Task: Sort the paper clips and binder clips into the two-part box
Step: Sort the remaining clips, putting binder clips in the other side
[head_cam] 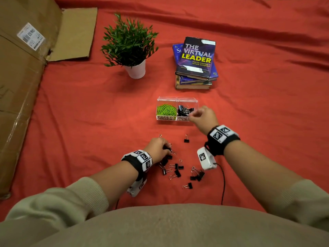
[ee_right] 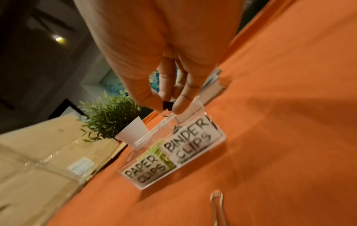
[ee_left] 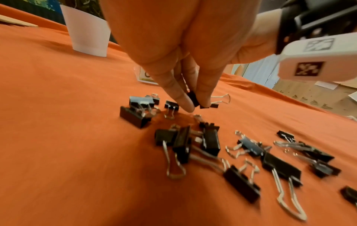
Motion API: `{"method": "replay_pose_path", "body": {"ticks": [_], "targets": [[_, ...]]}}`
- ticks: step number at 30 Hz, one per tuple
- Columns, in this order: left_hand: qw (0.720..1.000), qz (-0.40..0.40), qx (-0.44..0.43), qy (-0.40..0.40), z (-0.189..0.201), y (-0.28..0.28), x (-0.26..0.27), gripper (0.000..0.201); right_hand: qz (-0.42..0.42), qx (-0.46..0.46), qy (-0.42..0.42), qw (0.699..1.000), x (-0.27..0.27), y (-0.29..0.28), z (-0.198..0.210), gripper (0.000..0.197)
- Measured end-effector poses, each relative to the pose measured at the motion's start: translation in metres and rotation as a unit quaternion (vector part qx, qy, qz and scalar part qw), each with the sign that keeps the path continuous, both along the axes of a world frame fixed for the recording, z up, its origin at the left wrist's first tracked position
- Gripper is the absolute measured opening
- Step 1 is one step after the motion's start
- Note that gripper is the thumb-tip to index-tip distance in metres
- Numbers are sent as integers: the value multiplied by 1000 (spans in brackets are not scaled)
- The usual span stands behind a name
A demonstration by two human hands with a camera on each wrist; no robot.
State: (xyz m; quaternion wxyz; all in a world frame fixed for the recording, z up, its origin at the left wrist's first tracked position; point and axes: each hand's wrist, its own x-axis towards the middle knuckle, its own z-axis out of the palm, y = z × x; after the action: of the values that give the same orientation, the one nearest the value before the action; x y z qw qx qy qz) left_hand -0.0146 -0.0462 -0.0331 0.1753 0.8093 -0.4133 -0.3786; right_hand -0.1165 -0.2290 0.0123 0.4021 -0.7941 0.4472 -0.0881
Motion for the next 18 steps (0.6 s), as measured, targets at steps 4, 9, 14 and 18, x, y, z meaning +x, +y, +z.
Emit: {"method": "replay_pose_path", "body": {"ticks": [4,9,14,18], "targets": [[999,-21,-32,-17,16,-20,8,22,74,-70,75,992,27,-23,-1,14],[994,-19,-87,-57,38,-60,24,20,115,-115,80,983,22,-21,-2,17],[990,9,-117,-78,51,-105,39,19,121,-72,114,984,-20,9,-17,18],[989,-39,-92,-112,52,-129,37,23,234,-33,149,960,-35,38,-41,35]]}}
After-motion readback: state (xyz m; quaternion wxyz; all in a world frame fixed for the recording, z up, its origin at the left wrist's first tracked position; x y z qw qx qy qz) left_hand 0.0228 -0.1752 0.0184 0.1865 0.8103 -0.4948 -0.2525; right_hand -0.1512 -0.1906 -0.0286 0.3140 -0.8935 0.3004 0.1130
